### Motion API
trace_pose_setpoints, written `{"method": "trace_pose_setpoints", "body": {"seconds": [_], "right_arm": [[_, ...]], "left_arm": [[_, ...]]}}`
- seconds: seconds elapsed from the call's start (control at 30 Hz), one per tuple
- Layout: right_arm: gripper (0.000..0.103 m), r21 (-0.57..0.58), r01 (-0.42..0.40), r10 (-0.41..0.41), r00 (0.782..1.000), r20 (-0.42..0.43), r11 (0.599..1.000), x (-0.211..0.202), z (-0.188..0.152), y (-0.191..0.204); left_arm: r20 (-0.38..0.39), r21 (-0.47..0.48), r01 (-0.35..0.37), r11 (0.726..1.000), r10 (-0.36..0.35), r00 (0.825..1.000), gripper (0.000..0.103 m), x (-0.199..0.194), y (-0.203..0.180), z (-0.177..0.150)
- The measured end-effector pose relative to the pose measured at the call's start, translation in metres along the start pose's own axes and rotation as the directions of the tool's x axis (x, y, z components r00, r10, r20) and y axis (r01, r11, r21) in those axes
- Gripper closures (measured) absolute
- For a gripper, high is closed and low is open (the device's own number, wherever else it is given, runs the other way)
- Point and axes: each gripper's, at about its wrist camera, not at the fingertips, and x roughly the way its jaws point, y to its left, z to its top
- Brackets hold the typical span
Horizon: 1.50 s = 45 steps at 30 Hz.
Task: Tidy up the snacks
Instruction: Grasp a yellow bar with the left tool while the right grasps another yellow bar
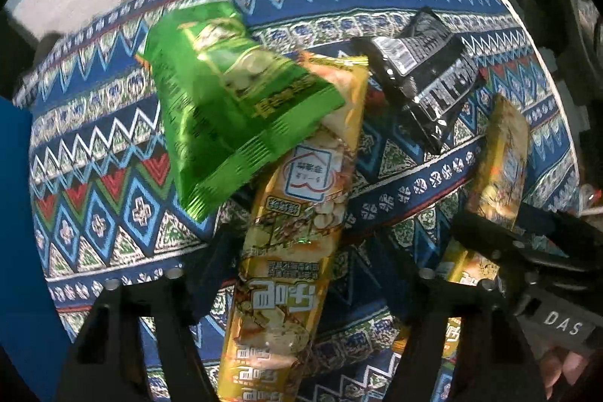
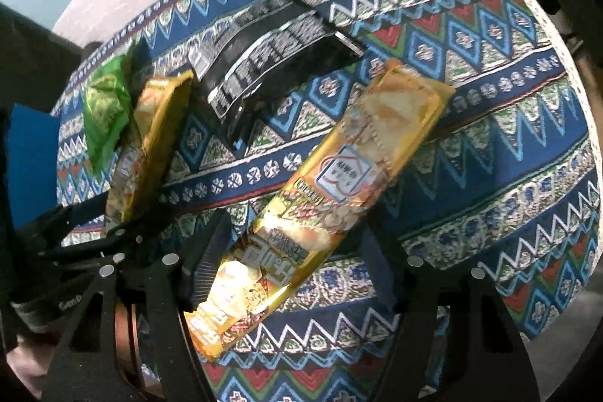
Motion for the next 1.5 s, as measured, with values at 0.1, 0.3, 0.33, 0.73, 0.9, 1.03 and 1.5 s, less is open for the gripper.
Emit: {"method": "trace_pose_setpoints", "body": {"seconds": [0.1,0.3,0.33,0.73,0.9,1.03,1.5], "right_arm": [[0.032,-0.024,0.010,-0.010,1.000,0.002,1.000,0.003,-0.001,0.013],[0.034,-0.093,0.034,-0.035,0.999,-0.004,0.995,0.010,0.002,0.024],[0.039,-0.106,0.042,-0.043,0.999,0.000,0.993,0.009,0.003,0.028],[0.067,-0.237,0.187,-0.179,0.982,0.057,0.953,-0.018,-0.014,0.032],[0.061,-0.201,0.193,-0.185,0.981,0.059,0.961,-0.018,-0.016,0.025],[0.058,-0.181,0.218,-0.211,0.976,0.058,0.959,0.001,-0.009,0.030],[0.074,-0.152,0.178,-0.164,0.981,0.102,0.972,-0.007,-0.006,0.023]], "left_arm": [[0.011,0.048,-0.039,0.998,0.039,0.999,0.058,0.003,-0.012,0.000],[0.001,0.042,0.003,0.999,-0.003,1.000,0.070,0.005,-0.021,-0.007],[-0.002,0.041,0.008,0.999,-0.008,1.000,0.070,0.004,-0.019,-0.012],[-0.046,-0.075,0.099,0.992,-0.103,0.994,0.070,-0.001,0.004,-0.032],[-0.031,-0.077,0.090,0.993,-0.092,0.995,0.060,-0.002,0.016,-0.032],[-0.022,-0.073,0.066,0.995,-0.068,0.997,0.036,-0.004,0.019,-0.023],[0.038,-0.018,0.020,1.000,-0.019,0.999,0.072,-0.021,-0.003,-0.025]]}}
